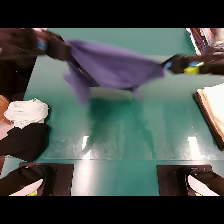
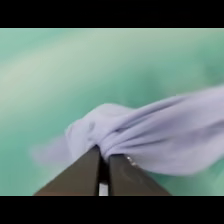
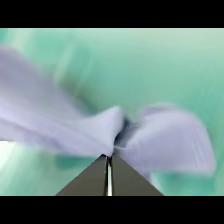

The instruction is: Fold the shirts.

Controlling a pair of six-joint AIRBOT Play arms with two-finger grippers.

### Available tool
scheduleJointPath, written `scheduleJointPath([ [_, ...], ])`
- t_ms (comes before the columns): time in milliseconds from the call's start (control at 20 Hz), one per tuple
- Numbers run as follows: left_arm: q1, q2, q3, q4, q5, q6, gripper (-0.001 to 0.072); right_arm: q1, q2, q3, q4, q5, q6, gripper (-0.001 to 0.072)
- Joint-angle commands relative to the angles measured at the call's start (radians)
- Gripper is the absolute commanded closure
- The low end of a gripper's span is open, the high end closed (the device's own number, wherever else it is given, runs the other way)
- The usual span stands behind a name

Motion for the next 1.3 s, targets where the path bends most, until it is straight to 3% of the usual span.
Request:
scheduleJointPath([
  [0,0.001,0.108,0.144,-0.159,-0.018,0.110,0.0678,-0.040,0.143,0.164,-0.028,0.070,0.002,0.0700],
  [100,-0.016,0.129,0.184,-0.248,-0.061,0.159,0.0678,-0.040,0.180,0.227,-0.028,0.107,0.003,0.0701],
  [250,-0.059,0.116,0.182,-0.284,-0.190,0.161,0.0678,-0.040,0.195,0.247,-0.034,0.198,0.048,0.0701],
  [450,-0.068,0.073,-0.021,-0.284,-0.317,0.146,0.0678,-0.040,0.196,0.046,-0.103,0.328,0.101,0.0701],
  [650,-0.068,0.071,-0.431,-0.343,-0.256,0.121,0.0678,-0.040,0.286,-0.360,-0.105,0.253,0.101,0.0701],
  [800,-0.068,0.071,-0.690,-0.530,-0.185,0.134,0.0677,-0.040,0.375,-0.611,-0.105,0.220,0.113,0.0700],
  [1000,-0.068,0.071,-0.863,-0.739,-0.109,0.195,0.0675,-0.040,0.470,-0.771,-0.104,0.218,0.145,0.0698],
  [1050,-0.068,0.071,-0.873,-0.755,-0.098,0.199,0.0531,-0.041,0.490,-0.791,-0.102,0.219,0.145,0.0698],
  [1100,-0.068,0.071,-0.873,-0.757,-0.080,0.201,0.0259,-0.041,0.504,-0.801,-0.101,0.220,0.145,0.0694],
  [1150,-0.068,0.071,-0.872,-0.761,-0.066,0.201,0.0189,-0.041,0.515,-0.803,-0.101,0.220,0.145,0.0675],
  [1250,-0.060,0.071,-0.851,-0.748,-0.058,0.210,0.0187,-0.042,0.526,-0.784,-0.102,0.219,0.146,0.0353],
])
